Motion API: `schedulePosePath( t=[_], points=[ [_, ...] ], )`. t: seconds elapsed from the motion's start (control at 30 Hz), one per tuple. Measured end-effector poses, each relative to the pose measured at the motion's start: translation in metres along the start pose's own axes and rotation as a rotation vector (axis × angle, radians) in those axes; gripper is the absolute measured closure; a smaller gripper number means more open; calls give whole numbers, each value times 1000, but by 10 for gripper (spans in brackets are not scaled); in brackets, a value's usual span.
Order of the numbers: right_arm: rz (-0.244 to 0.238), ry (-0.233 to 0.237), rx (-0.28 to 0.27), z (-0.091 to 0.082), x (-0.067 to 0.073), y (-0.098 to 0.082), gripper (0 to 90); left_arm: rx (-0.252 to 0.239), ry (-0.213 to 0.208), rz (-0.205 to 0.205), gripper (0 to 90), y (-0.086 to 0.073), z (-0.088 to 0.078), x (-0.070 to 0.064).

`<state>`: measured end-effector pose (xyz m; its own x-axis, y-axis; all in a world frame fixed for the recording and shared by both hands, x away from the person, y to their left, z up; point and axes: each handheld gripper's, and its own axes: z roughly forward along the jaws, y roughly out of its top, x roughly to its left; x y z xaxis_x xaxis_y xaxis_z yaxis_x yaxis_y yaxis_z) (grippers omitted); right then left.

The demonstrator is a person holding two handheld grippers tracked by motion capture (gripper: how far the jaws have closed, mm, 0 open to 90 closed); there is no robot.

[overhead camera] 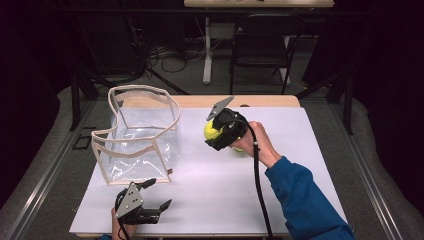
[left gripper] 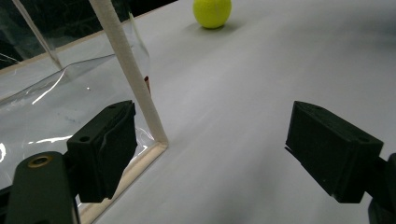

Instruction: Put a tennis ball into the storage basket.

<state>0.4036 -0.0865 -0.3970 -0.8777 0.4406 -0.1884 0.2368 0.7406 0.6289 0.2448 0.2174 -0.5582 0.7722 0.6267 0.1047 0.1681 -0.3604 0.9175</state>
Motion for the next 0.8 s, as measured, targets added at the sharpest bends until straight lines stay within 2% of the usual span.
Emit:
schedulePosePath(
  t=[0.8],
  points=[
    [-15,-14,2,-1,-9,22,261,1,-4,4,159,0,-1,0]
  ],
)
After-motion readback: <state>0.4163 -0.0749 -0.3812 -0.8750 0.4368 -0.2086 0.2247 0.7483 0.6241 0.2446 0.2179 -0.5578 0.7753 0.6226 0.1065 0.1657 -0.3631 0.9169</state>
